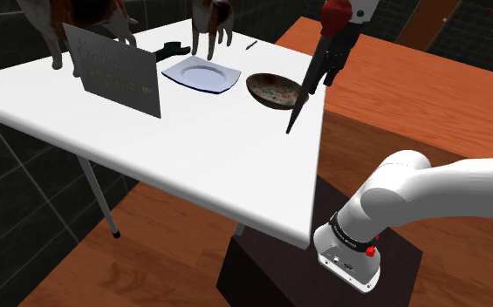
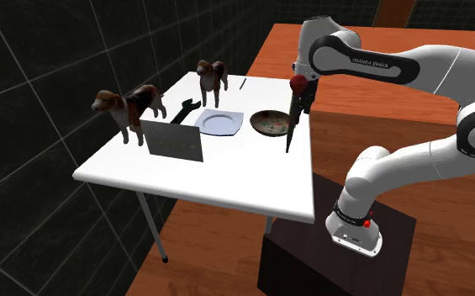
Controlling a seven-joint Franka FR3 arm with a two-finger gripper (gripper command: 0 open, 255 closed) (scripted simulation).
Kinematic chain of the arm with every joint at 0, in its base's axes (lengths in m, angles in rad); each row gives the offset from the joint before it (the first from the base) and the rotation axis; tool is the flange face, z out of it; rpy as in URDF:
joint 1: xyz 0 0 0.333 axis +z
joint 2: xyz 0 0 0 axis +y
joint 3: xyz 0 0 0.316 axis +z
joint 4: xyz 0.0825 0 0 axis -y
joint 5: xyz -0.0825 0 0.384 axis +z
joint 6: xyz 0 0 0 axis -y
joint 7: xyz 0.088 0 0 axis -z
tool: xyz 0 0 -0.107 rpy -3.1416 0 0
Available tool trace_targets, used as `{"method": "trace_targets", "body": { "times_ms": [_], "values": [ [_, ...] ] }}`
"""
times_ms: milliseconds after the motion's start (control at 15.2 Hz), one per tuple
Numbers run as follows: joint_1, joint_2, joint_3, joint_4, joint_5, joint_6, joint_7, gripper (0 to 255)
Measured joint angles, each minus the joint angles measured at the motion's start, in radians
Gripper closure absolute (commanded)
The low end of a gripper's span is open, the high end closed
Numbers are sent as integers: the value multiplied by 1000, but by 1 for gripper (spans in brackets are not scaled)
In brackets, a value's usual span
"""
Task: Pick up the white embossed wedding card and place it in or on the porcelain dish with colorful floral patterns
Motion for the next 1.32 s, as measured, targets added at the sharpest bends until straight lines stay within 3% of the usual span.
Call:
{"method": "trace_targets", "body": {
  "times_ms": [132,462,858,1320],
  "values": [
    [5,-11,4,-15,10,23,4,0],
    [54,-94,41,-156,100,278,30,0],
    [133,-139,115,-305,219,657,55,0],
    [242,-80,226,-408,345,1152,71,0]
  ]
}}
